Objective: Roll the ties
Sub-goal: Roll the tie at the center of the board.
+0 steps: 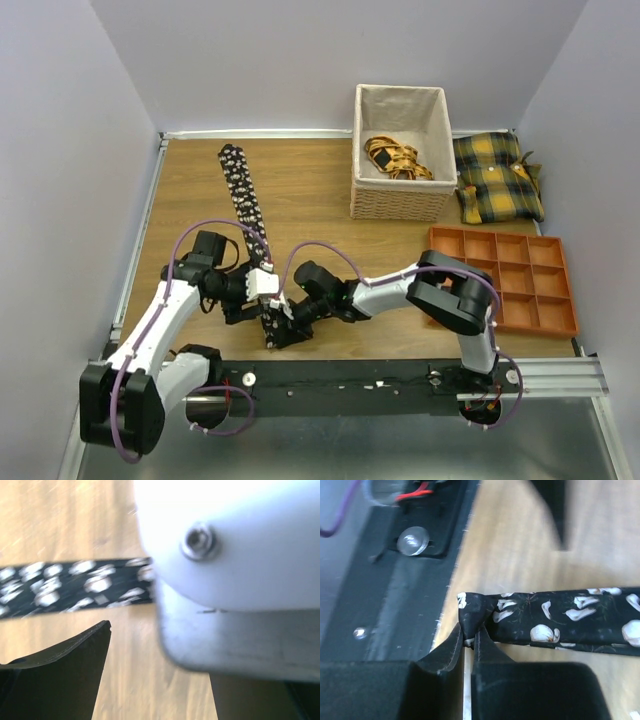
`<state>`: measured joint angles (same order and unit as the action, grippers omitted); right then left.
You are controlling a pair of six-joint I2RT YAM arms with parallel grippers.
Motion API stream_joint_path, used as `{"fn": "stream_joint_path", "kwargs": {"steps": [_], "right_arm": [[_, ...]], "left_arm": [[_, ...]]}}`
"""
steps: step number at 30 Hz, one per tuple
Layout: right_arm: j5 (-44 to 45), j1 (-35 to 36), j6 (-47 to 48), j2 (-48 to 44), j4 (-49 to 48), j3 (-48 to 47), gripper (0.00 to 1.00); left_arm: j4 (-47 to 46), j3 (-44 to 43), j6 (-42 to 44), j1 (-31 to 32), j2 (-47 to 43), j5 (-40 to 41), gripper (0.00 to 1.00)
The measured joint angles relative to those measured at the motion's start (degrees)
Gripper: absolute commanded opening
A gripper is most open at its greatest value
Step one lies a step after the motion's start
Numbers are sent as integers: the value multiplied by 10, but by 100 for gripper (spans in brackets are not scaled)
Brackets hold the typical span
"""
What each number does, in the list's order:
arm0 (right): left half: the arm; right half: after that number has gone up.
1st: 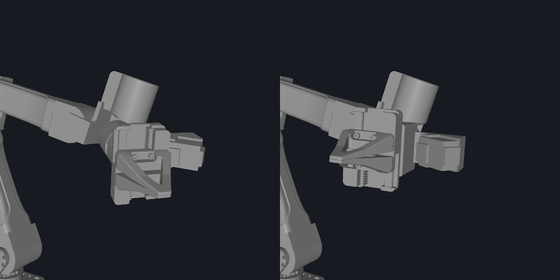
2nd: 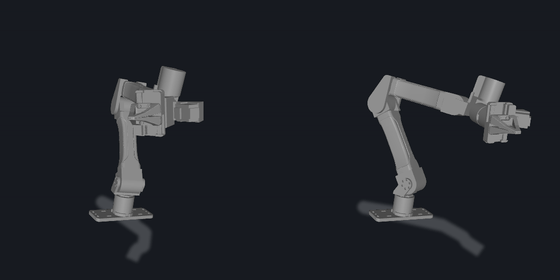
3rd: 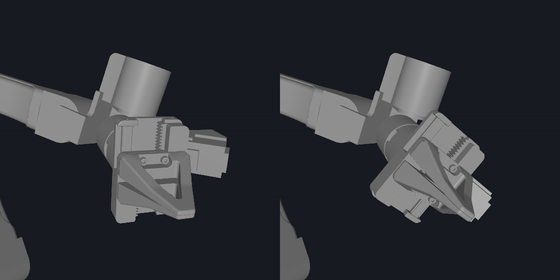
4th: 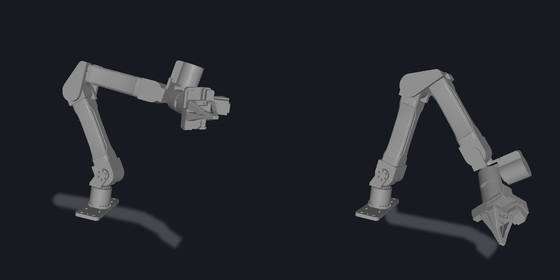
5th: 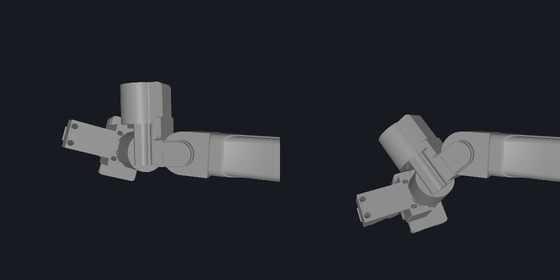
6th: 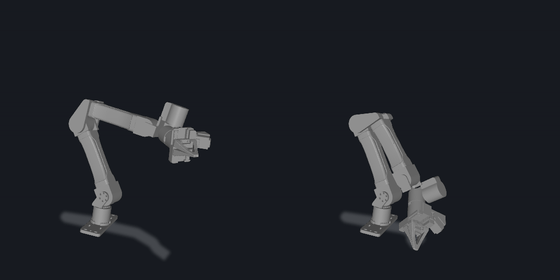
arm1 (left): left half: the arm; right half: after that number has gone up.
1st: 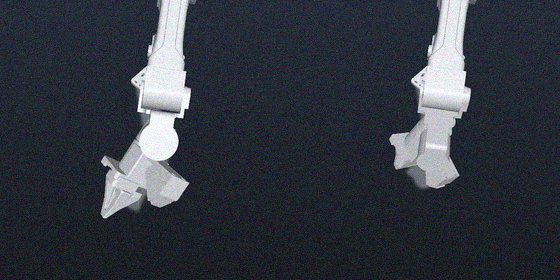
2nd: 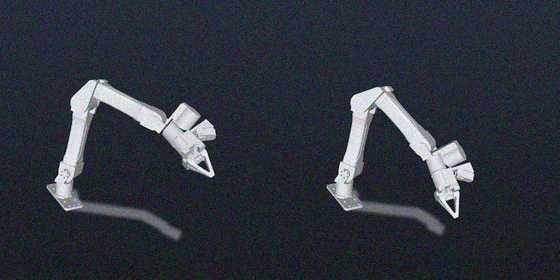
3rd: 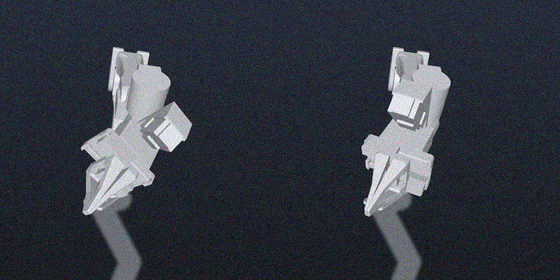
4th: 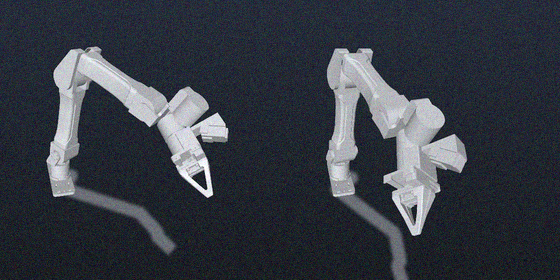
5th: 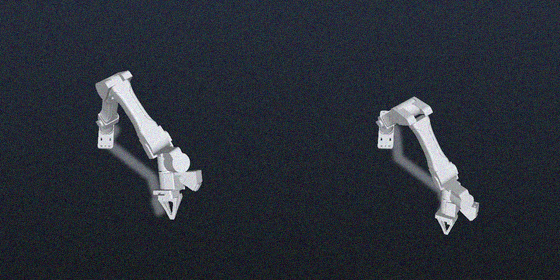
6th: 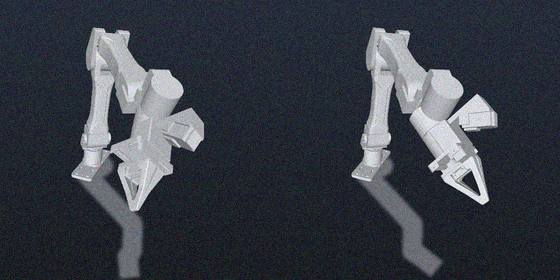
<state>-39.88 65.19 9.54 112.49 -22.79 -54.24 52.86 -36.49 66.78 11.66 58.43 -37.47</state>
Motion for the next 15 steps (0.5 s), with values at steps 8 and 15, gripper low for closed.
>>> {"fn": "stream_joint_path", "kwargs": {"steps": [8, 15], "right_arm": [[-171, -22, -13, 83, 64, -95, 12], [-181, -37, -116, 105, 62, -115, 9]], "left_arm": [[-40, 19, -39, -18, -87, 119, 85], [-99, 36, -136, -16, -104, 199, 85]]}}
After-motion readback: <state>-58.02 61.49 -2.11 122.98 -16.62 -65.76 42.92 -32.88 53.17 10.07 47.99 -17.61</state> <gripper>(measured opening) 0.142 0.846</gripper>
